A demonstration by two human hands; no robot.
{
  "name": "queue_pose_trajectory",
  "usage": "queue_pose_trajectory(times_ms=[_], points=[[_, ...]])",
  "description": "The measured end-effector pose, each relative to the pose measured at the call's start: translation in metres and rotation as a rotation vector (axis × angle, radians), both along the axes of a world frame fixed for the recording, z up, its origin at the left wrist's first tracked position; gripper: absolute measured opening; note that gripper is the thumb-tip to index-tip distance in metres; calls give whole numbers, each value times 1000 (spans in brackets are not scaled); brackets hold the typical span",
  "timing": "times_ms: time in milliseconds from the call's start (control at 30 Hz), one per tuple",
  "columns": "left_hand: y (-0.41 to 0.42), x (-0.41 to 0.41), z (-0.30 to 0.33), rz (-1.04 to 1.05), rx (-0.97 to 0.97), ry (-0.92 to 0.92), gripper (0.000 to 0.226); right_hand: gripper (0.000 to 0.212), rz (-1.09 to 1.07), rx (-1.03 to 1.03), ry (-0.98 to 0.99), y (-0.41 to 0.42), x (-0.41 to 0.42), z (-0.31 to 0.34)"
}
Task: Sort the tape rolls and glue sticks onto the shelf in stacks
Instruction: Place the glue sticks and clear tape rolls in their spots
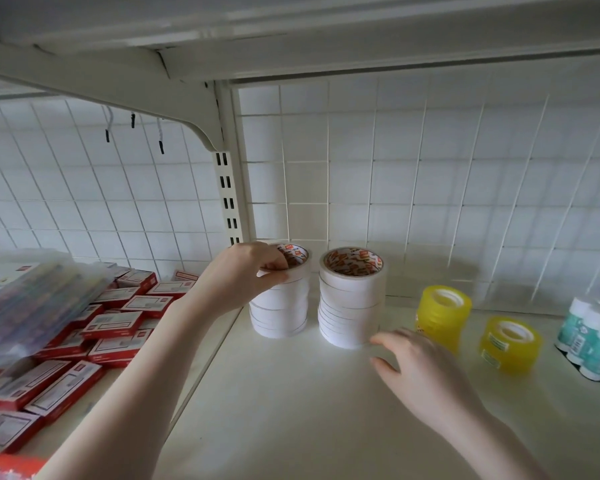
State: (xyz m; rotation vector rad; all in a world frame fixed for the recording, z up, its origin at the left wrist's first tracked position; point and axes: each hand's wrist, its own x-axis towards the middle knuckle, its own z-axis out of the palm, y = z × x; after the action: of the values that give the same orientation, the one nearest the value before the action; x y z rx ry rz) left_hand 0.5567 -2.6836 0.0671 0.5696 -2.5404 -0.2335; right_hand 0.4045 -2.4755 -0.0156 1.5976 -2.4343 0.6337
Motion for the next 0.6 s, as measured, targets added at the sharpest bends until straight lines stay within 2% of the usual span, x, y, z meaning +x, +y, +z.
queue_pose_trajectory(times_ms=[467,600], points=[[5,1,8,19,2,-65,10,25,-25,-14,7,1,0,-4],[12,5,0,14,-126,1,22,26,-116,16,75,14,-3,4]])
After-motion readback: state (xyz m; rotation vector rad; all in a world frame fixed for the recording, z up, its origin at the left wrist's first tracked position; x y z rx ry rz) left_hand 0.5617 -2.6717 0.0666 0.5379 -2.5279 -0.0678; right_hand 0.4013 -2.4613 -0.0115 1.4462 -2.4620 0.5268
